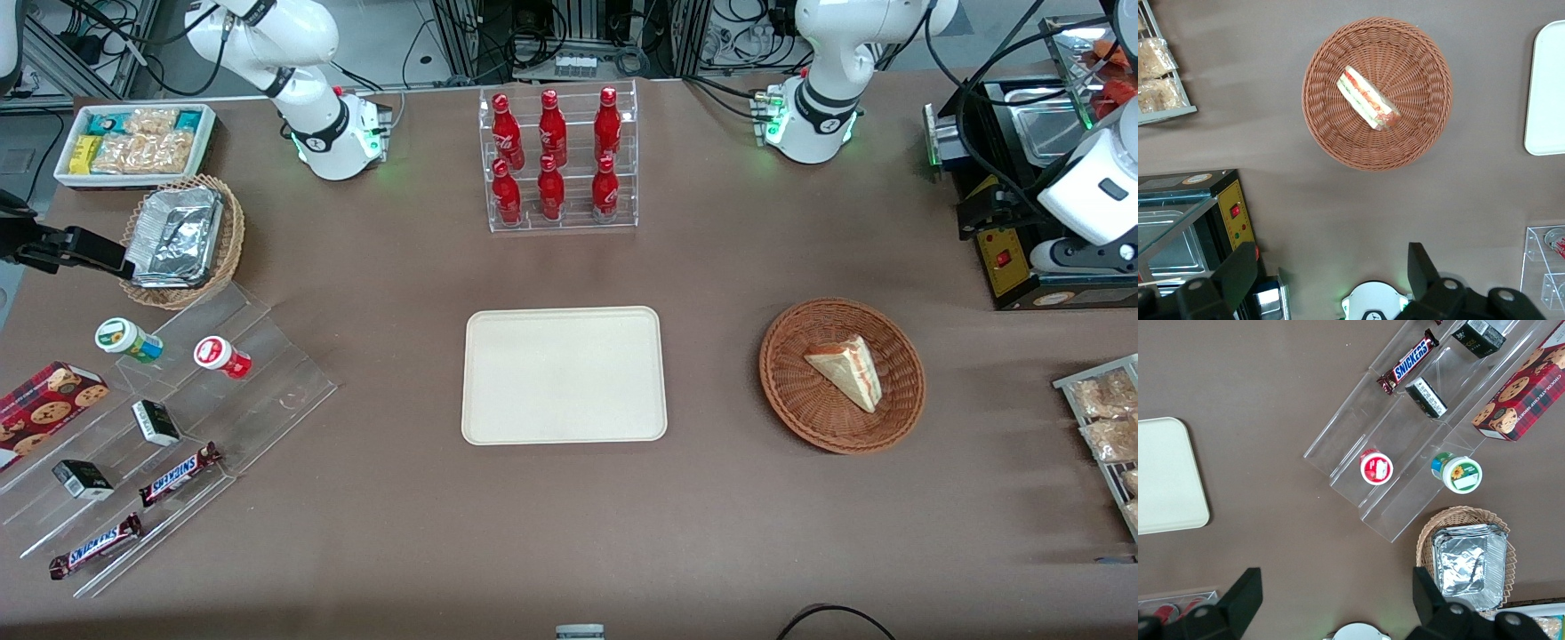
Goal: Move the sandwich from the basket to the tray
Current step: 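Move the left gripper over the wrapped sandwich in the wicker basket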
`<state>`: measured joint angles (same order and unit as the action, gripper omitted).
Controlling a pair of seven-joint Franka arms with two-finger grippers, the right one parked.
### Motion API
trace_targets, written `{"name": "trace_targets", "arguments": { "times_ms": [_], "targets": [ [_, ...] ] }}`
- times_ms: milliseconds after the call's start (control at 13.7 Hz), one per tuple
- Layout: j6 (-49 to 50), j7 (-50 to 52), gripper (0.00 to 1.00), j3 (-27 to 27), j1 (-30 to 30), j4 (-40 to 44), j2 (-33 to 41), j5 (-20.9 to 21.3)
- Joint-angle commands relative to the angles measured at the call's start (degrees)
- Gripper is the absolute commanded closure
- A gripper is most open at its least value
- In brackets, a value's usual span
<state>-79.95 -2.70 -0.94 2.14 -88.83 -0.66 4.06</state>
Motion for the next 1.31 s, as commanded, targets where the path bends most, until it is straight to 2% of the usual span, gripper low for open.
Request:
{"name": "trace_targets", "arguments": {
  "times_ms": [0, 365, 510, 729, 948, 1240],
  "targets": [
    [0.67, -3.42, 0.0, 0.15, -0.29, 1.65, -0.66, -1.67],
    [-4.32, -0.39, 0.0, 0.33, -0.2, 0.33, -6.98, -0.98],
    [-10.9, 11.24, 0.0, 0.33, -0.2, -4.57, -7.16, -0.63],
    [-24.6, 25.16, 0.0, 0.33, -0.12, -16.25, -5.15, -1.41],
    [-32.95, 39.66, 0.0, 0.33, -0.12, -24.08, -5.31, -1.42],
    [-48.77, 50.93, 0.0, 0.24, -0.03, -35.24, -5.14, -2.73]
  ]
}}
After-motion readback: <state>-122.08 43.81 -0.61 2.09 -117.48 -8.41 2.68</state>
